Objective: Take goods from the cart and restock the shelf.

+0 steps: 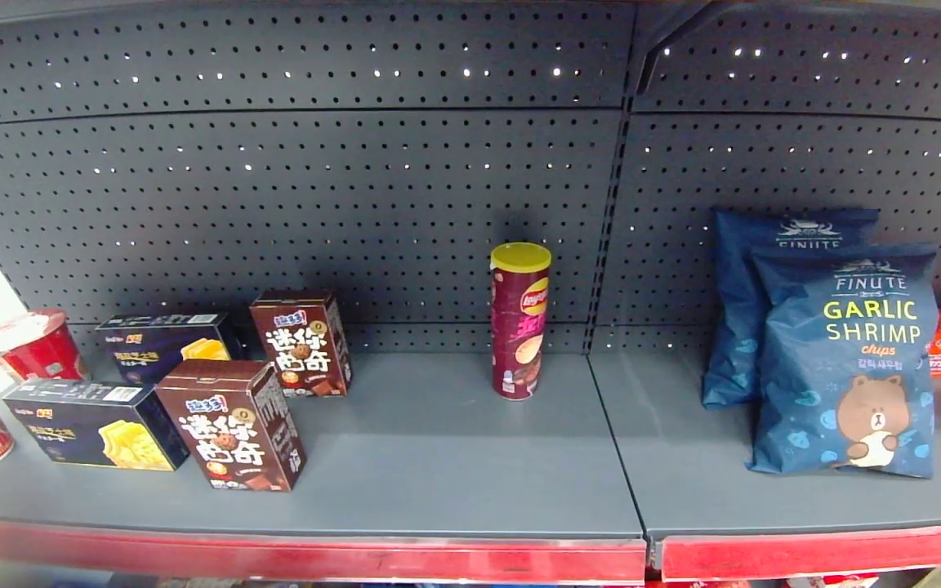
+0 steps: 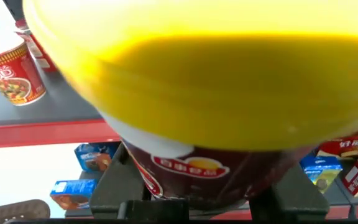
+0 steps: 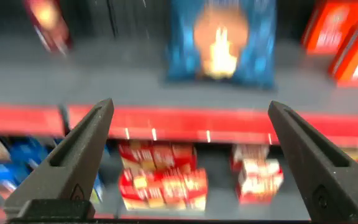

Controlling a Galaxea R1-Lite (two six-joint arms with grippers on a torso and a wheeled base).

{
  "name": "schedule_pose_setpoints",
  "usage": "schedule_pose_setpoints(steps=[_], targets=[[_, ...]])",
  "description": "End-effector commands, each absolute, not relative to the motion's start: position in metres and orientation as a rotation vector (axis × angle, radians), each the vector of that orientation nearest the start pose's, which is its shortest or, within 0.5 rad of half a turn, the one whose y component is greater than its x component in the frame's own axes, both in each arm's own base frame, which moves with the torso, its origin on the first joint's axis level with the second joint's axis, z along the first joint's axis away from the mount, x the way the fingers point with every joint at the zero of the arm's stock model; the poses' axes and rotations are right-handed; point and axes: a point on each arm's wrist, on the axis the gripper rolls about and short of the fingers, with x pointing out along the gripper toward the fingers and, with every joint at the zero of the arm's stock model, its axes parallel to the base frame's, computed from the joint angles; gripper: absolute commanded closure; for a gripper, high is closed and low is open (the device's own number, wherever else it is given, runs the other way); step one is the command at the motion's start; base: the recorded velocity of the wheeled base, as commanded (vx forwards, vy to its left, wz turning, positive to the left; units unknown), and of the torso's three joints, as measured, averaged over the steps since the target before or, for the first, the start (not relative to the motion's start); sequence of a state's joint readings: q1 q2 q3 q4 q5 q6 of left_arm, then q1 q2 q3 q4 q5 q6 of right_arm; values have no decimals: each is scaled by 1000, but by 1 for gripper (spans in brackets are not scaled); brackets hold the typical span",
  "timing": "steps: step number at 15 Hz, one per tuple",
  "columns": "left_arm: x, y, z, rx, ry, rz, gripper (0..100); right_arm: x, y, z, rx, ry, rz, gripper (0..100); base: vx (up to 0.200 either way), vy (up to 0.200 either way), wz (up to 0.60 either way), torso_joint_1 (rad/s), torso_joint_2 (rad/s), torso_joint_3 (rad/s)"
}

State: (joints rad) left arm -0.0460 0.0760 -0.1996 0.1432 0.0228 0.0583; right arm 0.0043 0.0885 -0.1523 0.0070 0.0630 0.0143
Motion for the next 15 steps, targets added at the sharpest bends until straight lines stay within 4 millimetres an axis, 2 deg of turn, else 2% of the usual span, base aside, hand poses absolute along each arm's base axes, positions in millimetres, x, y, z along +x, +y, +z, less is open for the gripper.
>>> schedule_pose_setpoints(steps=[1,2,3,8,9,11,13,14,15], targets=[[-30,2,110,67,45,-26,100,11,4,206,0,11,233,0,0,0,0,0,0,0],[-30,2,110,78,48,-22,100,19,7,194,-68,85,314,0,0,0,0,0,0,0],[-30,2,112,77,41,-21,100,24,8,193,-66,110,367,0,0,0,0,0,0,0],[-32,2,117,74,22,-28,100,55,24,211,1,221,595,0,0,0,0,0,0,0],[-32,2,116,73,27,-29,100,76,35,225,19,264,673,0,0,0,0,0,0,0],[-31,2,115,71,31,-44,100,109,52,231,7,328,727,0,0,0,0,0,0,0],[-31,1,113,56,38,-52,100,144,66,228,-11,314,728,0,0,0,0,0,0,0],[-29,1,109,35,53,-53,100,179,78,220,-12,269,724,0,0,0,0,0,0,0],[-30,1,110,35,48,-53,100,188,82,217,-11,260,729,0,0,0,0,0,0,0]])
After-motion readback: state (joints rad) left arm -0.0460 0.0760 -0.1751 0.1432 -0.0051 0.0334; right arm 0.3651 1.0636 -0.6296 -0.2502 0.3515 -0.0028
